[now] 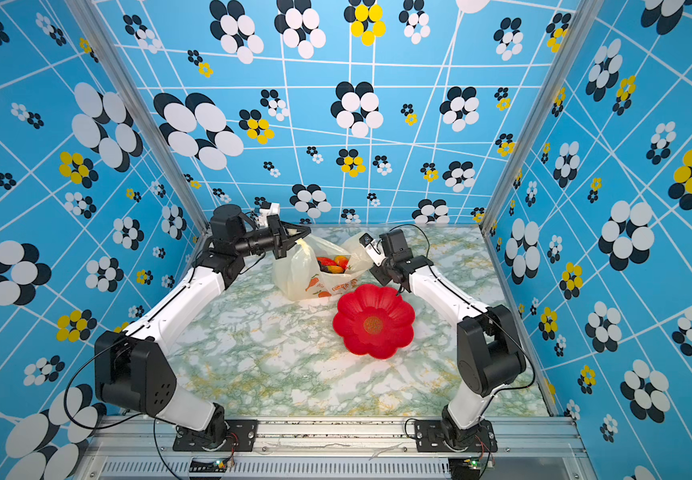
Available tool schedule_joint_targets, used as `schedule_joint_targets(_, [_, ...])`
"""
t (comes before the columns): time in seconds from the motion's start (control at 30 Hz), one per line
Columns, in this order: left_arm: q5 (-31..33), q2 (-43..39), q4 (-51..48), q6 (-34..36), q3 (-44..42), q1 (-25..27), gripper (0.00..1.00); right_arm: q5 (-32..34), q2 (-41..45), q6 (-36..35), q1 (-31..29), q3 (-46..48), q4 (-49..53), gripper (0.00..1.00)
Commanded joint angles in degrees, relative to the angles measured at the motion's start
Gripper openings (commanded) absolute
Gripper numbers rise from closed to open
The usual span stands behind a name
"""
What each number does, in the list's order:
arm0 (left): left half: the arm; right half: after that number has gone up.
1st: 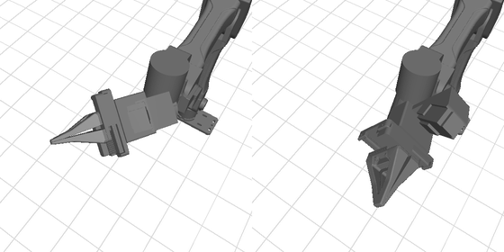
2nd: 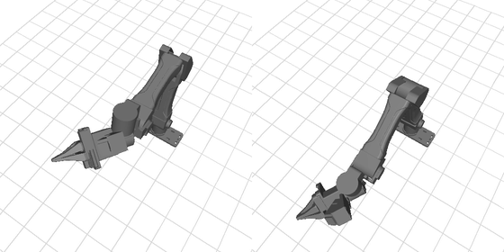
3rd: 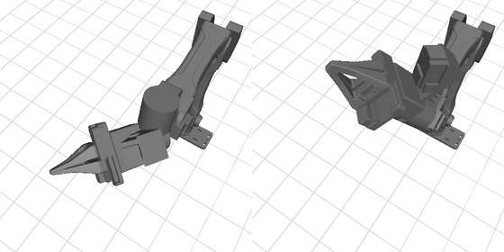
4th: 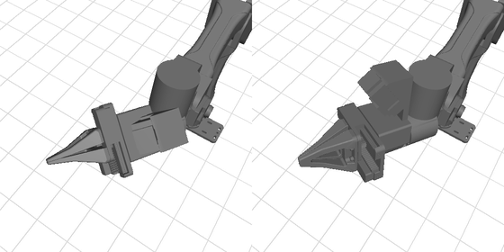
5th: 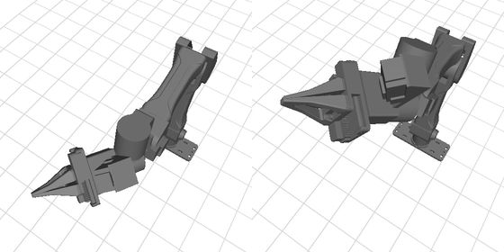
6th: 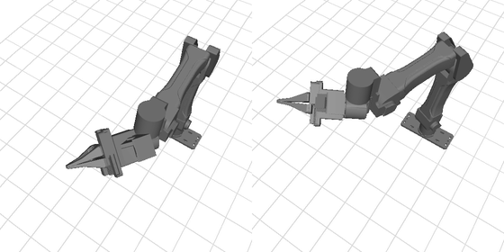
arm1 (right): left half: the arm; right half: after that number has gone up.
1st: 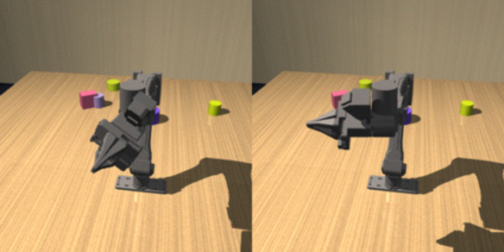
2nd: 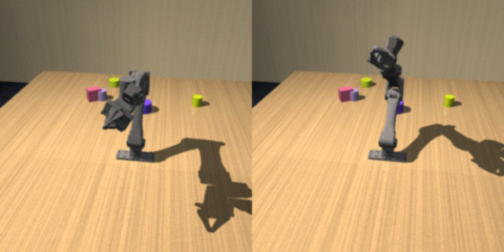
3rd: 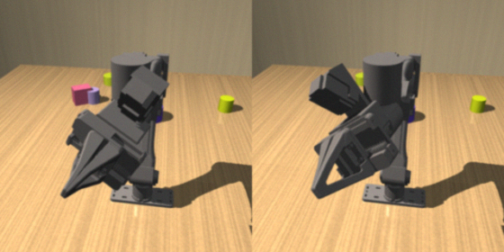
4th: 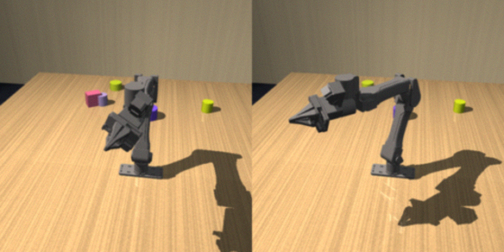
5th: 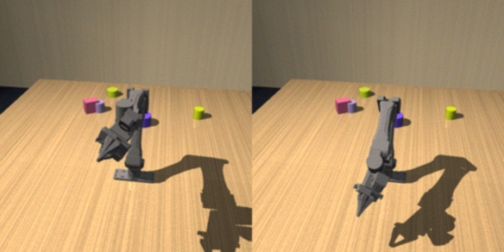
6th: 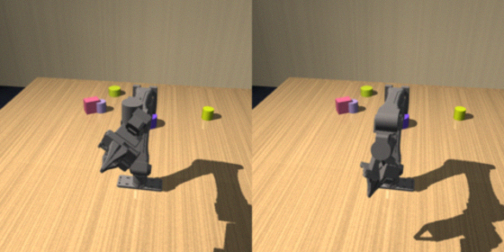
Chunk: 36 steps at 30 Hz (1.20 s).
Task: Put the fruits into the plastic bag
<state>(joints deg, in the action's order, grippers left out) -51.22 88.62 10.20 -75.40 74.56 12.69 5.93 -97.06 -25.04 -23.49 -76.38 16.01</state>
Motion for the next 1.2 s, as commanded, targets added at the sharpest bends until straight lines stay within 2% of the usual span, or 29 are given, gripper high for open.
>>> schedule_joint_targets(0.0, [-1.1,0.48,-0.63,0.97,0.07,-1.25,0.0,2.52,3.37,2.69,0.18,-2.92,-3.24,0.0])
schedule_joint_targets(0.23, [-1.17,4.57,-6.08,3.54,9.86,-1.49,0.0,-1.05,4.42,8.62,0.58,-19.35,1.38,0.0])
schedule_joint_targets(0.53, [-0.11,11.88,-9.89,3.7,25.98,0.73,0.0,-9.27,5.65,21.79,6.15,-29.95,-1.2,0.0])
schedule_joint_targets(0.67, [0.33,14.73,-7.26,1.8,26.87,2.28,0.0,-9.55,7.52,23.19,7.65,-27.26,-2.24,0.0])
schedule_joint_targets(0.8, [0.18,17.35,-3.81,-0.42,26.94,3.83,0.0,-10.59,10.4,25.03,10.16,-18.77,-6.08,0.0])
schedule_joint_targets(1.03, [-0.06,21.64,-1.68,-1.94,27.48,5.36,0.0,-15.05,12.06,32.91,16.35,-6.37,-11.64,0.0])
schedule_joint_targets(1.17, [-0.01,21.68,-2.0,-1.94,28.0,5.34,0.0,-16.61,11.68,35.12,18.81,-4.75,-12.66,0.0])
